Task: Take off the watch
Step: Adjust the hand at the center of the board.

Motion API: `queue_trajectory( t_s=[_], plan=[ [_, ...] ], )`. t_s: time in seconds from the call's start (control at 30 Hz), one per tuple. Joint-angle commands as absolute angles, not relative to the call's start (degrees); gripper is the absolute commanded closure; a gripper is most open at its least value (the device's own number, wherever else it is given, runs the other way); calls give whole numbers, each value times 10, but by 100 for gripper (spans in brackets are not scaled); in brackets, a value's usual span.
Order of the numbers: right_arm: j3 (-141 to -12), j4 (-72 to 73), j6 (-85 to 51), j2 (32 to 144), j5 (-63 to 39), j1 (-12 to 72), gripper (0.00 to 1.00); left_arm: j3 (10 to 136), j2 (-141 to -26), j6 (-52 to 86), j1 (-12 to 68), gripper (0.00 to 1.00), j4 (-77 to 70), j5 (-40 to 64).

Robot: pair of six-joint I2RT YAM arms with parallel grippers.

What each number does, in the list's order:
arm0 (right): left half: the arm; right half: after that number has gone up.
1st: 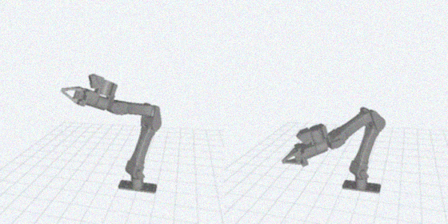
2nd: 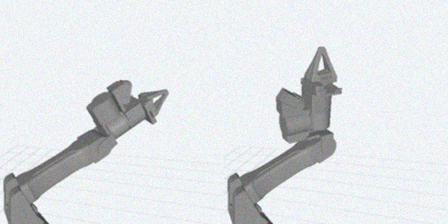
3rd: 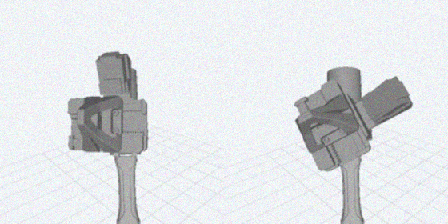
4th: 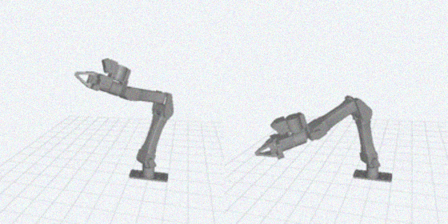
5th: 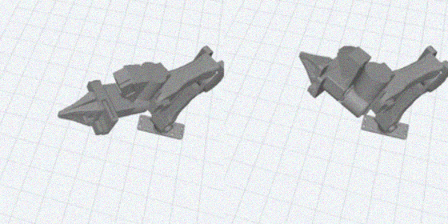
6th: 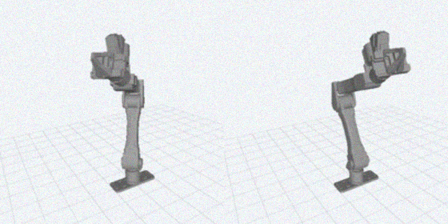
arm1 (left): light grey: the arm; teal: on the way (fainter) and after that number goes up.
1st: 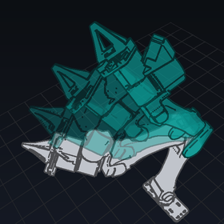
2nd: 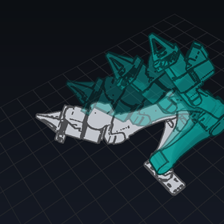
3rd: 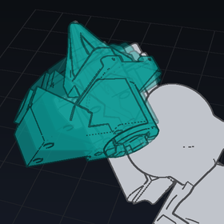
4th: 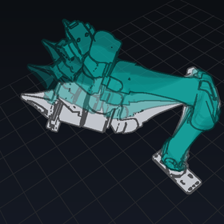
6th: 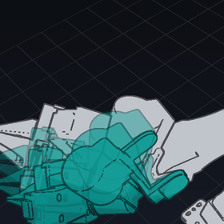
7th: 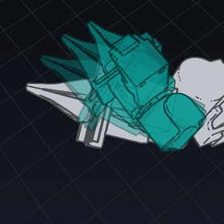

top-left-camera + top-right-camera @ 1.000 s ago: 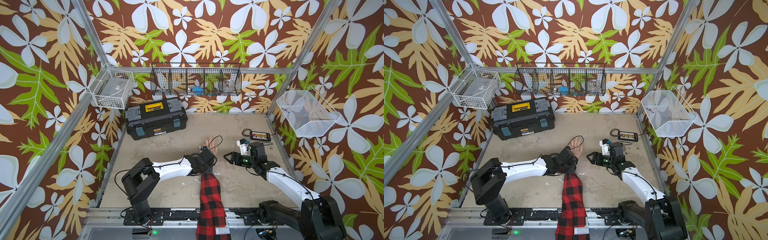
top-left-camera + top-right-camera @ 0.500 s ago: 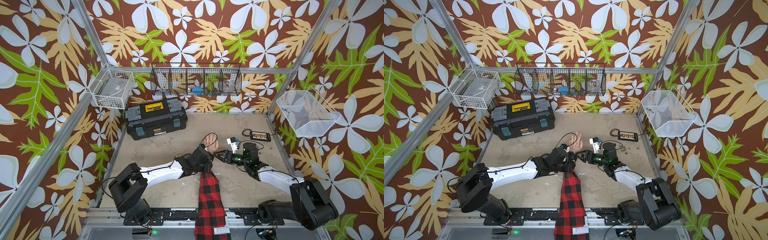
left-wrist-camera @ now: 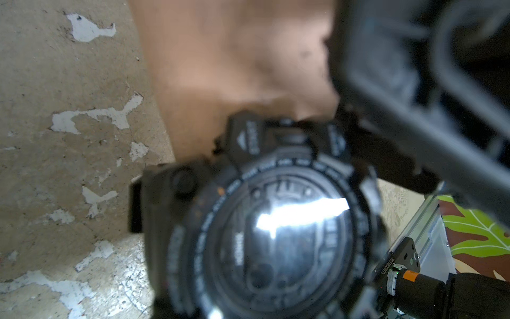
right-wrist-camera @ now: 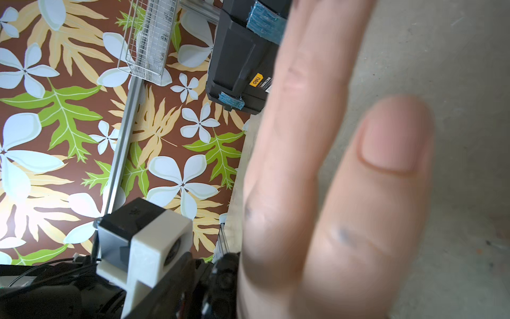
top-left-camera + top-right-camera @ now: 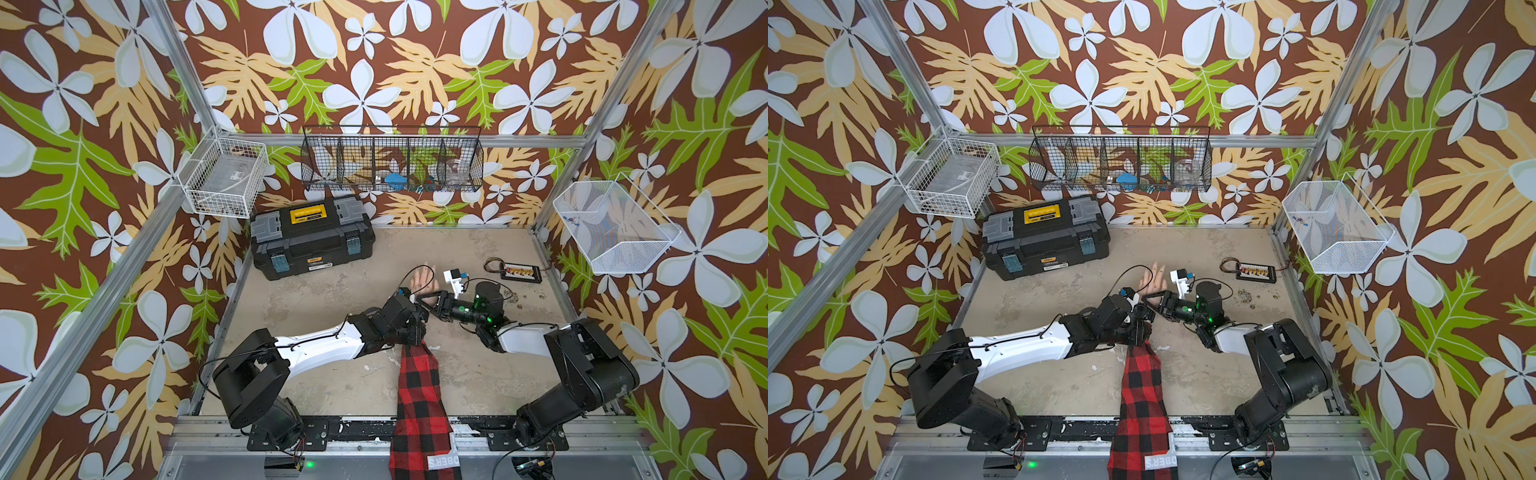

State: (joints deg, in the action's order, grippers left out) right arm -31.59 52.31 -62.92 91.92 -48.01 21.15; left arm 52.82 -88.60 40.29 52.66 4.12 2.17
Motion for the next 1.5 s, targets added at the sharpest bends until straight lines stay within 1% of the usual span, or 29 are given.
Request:
queue_trajectory(
  t_s=[0.0,0.33,0.43,0.6,0.7,0.77,0.83,0.93,1.03,1.13,1.23,1.33,1.47],
  plan=[
    [-324,570,-645,930,-487,220,34,528,-881,396,527,63,-3,28],
    [-323,571,-651,950,-473,221,50,521,-875,397,527,64,-9,30],
    [-326,562,-647,956,-470,221,50,515,-869,398,526,63,-15,32],
    [-329,547,-637,956,-466,221,55,508,-861,400,527,63,-20,34],
    [-329,529,-627,950,-461,221,59,506,-859,401,527,58,-18,33],
    [-330,501,-612,943,-454,221,61,505,-854,400,526,52,-19,32],
    [-335,451,-584,929,-440,221,62,505,-846,399,526,43,-18,27],
    [-354,353,-530,909,-415,221,64,504,-831,392,526,32,-14,24],
    [-381,241,-470,890,-378,221,67,505,-816,386,520,27,-5,24],
    [-420,110,-412,877,-341,221,69,505,-799,384,501,25,7,31],
    [-462,-11,-362,869,-271,224,70,504,-779,372,471,25,23,42],
    [-501,-105,-326,871,-211,232,70,512,-761,349,438,25,46,51],
    [-555,-194,-299,890,-127,257,70,518,-749,317,381,25,73,81]
  ],
)
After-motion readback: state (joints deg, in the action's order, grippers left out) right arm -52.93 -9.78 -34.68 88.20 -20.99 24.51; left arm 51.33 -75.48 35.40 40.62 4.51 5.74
